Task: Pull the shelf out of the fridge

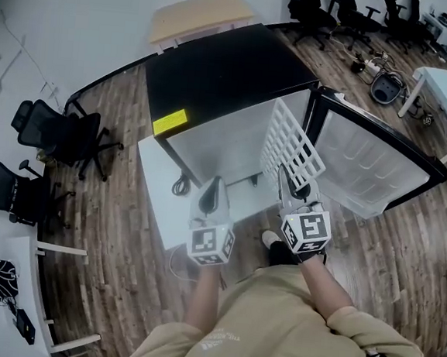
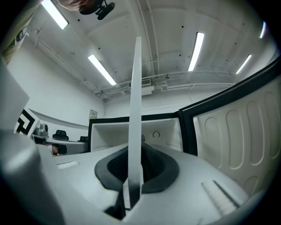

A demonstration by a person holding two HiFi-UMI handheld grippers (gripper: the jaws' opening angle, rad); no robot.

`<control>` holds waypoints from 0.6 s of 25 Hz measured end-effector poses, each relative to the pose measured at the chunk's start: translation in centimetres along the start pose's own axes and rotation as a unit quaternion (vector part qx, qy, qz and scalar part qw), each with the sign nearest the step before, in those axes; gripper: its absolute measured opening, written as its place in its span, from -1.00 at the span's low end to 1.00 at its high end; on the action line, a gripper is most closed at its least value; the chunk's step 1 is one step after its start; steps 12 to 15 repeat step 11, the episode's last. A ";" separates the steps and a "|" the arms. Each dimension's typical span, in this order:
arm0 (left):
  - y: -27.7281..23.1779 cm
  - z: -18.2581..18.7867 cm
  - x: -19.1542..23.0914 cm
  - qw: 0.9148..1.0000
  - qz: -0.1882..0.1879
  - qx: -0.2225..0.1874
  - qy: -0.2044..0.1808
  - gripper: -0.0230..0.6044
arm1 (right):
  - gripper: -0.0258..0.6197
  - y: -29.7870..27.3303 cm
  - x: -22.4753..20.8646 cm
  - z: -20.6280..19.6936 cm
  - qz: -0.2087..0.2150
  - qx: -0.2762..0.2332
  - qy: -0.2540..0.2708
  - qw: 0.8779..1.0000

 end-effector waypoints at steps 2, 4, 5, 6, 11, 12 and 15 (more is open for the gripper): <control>-0.2 -0.3 -0.3 1.000 -0.005 0.003 0.004 -0.92 | -0.84 0.1 -0.3 -0.2 -0.004 0.003 -0.003 1.000; -0.4 -0.7 -0.5 1.000 -0.010 0.007 0.010 -0.92 | -0.84 0.1 -0.6 -0.3 -0.007 0.004 -0.004 1.000; -0.5 -0.9 -0.7 1.000 -0.012 0.009 0.012 -0.92 | -0.84 0.1 -0.7 -0.3 -0.008 0.004 -0.005 1.000; -0.6 -1.1 -0.8 1.000 -0.014 0.011 0.014 -0.92 | -0.84 0.1 -0.8 -0.3 -0.008 0.003 -0.008 1.000; -1.0 -1.7 -1.2 0.999 -0.025 0.018 0.027 -0.92 | -0.83 -0.2 -1.0 -0.1 -0.009 0.003 -0.015 1.000; -1.0 -1.7 -1.2 0.999 -0.025 0.018 0.027 -0.92 | -0.83 -0.2 -1.0 -0.1 -0.009 0.003 -0.015 1.000; -1.0 -1.7 -1.2 0.999 -0.025 0.018 0.027 -0.92 | -0.83 -0.2 -1.0 -0.1 -0.009 0.003 -0.015 1.000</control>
Point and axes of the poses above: the fingertips, and each gripper's own axes: y backward along the fingers, x to its left, z out of its top, the point moved 1 cm from there along y, backward along the fingers, and after that the axes turned 4 degrees about -x, right-handed, at the moved point
